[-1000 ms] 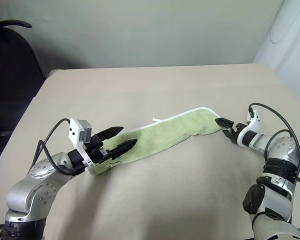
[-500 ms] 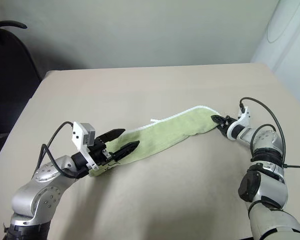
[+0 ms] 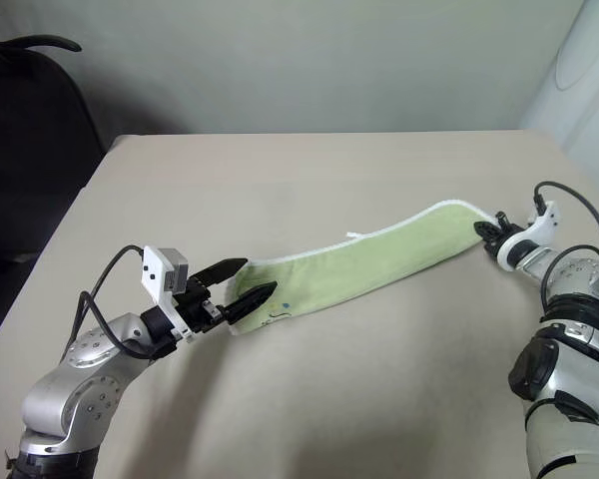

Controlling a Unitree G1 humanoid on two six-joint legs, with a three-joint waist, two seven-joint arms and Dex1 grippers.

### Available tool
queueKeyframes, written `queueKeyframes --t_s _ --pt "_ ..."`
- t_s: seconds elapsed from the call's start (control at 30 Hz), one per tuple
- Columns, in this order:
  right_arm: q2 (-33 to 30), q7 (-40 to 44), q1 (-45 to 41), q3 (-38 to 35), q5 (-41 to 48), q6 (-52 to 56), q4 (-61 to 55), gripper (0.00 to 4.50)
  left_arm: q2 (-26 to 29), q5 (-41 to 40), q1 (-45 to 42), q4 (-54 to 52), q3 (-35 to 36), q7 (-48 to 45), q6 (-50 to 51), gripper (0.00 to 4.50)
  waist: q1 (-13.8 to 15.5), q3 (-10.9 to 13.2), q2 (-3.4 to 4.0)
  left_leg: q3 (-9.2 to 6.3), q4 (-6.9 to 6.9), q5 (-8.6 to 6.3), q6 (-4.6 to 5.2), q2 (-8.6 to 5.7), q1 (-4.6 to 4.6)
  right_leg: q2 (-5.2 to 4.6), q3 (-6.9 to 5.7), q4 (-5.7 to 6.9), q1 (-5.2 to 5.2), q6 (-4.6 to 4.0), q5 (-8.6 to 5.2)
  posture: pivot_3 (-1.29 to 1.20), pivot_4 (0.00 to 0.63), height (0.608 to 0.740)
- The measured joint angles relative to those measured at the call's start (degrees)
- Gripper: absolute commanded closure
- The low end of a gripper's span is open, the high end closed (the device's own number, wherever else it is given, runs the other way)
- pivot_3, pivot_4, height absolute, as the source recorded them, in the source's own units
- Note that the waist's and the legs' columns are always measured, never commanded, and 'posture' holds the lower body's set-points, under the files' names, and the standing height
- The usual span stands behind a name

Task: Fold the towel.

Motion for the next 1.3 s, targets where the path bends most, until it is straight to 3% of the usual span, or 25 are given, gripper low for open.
queueKeyframes --t_s 0.13,0.43,0.6,0.8,0.9,1.2,1.3 --pt "-1.00 7.82 0.57 9.99 -4.79 -5.53 -8.46 4.45 0.07 0.21 -0.18 0.05 -0.11 -0.20 -0.10 0.00 -0.38 0.02 0.05 0.02 -0.07 0.00 0.00 0.02 -0.03 0.01 0.00 -0.01 -0.07 0.00 0.00 0.00 0.150 0.740" --pt "-4.28 27.47 11.77 36.23 -13.77 -18.26 -44.45 4.45 -0.23 1.34 -1.01 0.35 -0.58 -0.70 -0.26 0.00 -0.62 0.02 0.05 -0.05 0.10 -0.03 -0.06 0.07 -0.11 0.06 -0.10 -0.10 0.01 -0.03 -0.02 0.00 0.150 0.740" --pt "-5.32 30.65 16.54 47.07 -24.30 -29.48 -46.67 4.45 -1.03 1.58 -1.01 0.34 -0.84 -0.50 -0.27 0.00 -0.30 0.02 0.04 -0.12 0.36 -0.07 0.02 0.05 -0.11 0.02 -0.11 -0.09 0.12 0.08 0.04 0.00 0.150 0.740" --pt "-4.15 31.88 18.10 49.72 -28.90 -35.23 -45.11 4.45 -1.83 1.78 -0.79 0.19 -0.94 0.20 -0.27 0.00 -0.42 0.01 0.03 -0.09 0.33 -0.07 0.00 0.06 -0.10 0.04 -0.10 -0.09 0.12 0.08 0.05 0.00 0.150 0.740" --pt "-2.50 31.84 18.11 49.57 -28.84 -34.67 -44.30 3.82 -1.92 1.78 -0.50 0.13 -0.95 0.43 -0.27 0.00 -0.41 0.01 0.03 -0.09 0.32 -0.06 -0.01 0.06 -0.10 0.04 -0.10 -0.10 0.11 0.08 0.04 0.00 0.150 0.740" --pt "-1.65 33.47 21.68 44.59 -21.67 -28.58 -48.93 0.75 -2.41 0.58 1.69 -0.47 -0.66 1.38 0.36 0.00 -0.33 0.01 0.02 -0.07 0.30 -0.05 -0.05 0.06 -0.10 0.04 -0.10 -0.12 0.13 0.08 0.04 0.00 0.150 0.740" --pt "-2.08 34.48 22.98 40.68 -16.24 -24.66 -52.83 0.75 -3.24 -3.23 2.87 -1.24 2.37 2.86 1.64 0.00 -0.37 0.01 0.02 -0.06 0.31 -0.03 -0.07 0.06 -0.09 0.06 -0.10 -0.11 0.15 0.08 0.04 0.00 0.150 0.740"
